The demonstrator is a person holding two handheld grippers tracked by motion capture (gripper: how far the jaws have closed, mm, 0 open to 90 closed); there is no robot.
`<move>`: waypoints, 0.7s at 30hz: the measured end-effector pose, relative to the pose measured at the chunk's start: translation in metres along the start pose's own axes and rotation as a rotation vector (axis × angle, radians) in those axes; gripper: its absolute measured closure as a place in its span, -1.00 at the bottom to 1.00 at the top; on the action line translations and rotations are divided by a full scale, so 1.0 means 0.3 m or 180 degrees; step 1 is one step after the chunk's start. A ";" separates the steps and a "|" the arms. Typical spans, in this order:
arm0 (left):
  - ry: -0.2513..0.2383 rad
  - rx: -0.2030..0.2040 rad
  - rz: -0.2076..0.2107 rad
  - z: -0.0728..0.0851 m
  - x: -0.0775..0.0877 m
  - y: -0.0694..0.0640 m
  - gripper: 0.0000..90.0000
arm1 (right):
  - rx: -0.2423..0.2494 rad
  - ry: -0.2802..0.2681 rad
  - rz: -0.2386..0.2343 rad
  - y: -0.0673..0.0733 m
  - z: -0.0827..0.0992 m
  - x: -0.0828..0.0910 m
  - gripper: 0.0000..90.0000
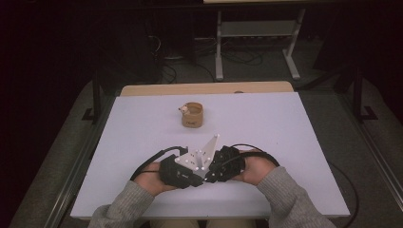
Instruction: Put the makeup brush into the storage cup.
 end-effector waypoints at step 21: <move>0.0019 0.0115 0.0147 0.007 -0.018 0.000 0.59 | -0.0071 -0.0125 -0.0031 0.003 -0.003 -0.008 0.84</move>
Point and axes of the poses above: each handheld gripper's, and its own axes: x roughly backward along the jaws, z roughly out of its underside, y roughly to its left, the point moved 3 cm from there along -x, roughly forward along the jaws, and after that the axes turned 12 degrees about x, right-handed, at the moved point
